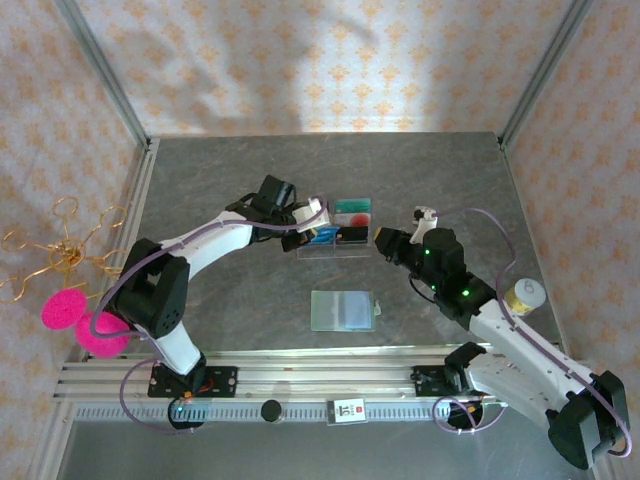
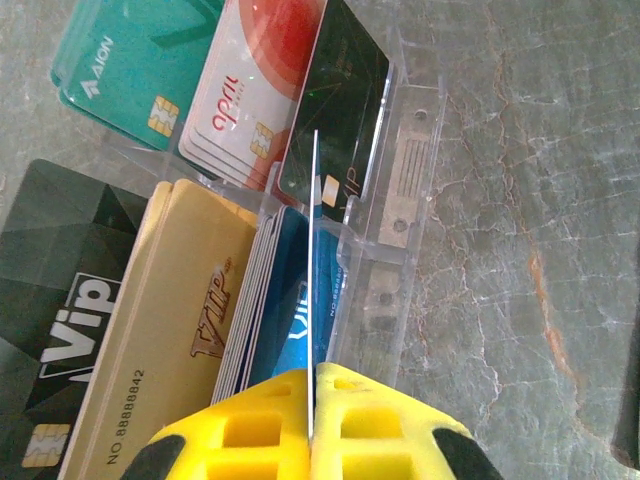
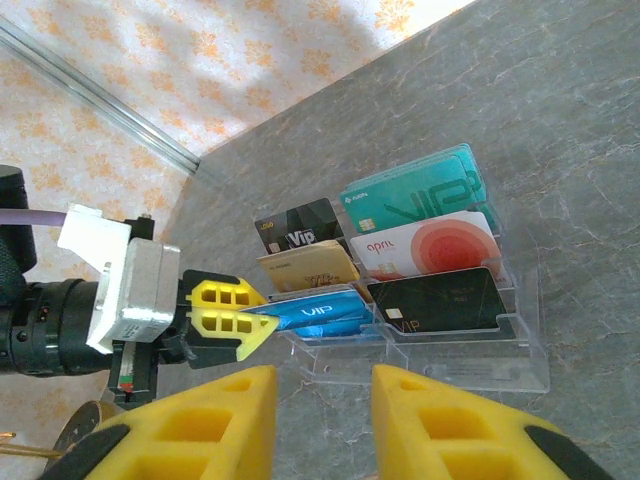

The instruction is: Take the credit cards out of the card holder

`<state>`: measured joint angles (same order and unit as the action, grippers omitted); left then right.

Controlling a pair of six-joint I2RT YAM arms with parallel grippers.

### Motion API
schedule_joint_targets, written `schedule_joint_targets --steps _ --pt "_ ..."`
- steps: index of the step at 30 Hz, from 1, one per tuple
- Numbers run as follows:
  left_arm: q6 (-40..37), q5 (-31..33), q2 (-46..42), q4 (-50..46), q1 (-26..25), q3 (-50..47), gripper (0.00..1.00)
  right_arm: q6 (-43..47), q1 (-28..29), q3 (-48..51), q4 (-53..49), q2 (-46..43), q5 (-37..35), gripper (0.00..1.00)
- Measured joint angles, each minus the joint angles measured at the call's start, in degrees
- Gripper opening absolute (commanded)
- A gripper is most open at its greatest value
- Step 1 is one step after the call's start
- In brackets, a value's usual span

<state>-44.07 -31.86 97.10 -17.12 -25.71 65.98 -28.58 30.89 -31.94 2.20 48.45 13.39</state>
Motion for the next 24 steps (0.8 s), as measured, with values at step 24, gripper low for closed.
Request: schedule_joint_targets --steps 24 --pt "2.3 3.9 2.6 -2.0 0.0 3.3 0.09 0.0 -0.2 -0.1 0.0 -0.8 1.3 0.29"
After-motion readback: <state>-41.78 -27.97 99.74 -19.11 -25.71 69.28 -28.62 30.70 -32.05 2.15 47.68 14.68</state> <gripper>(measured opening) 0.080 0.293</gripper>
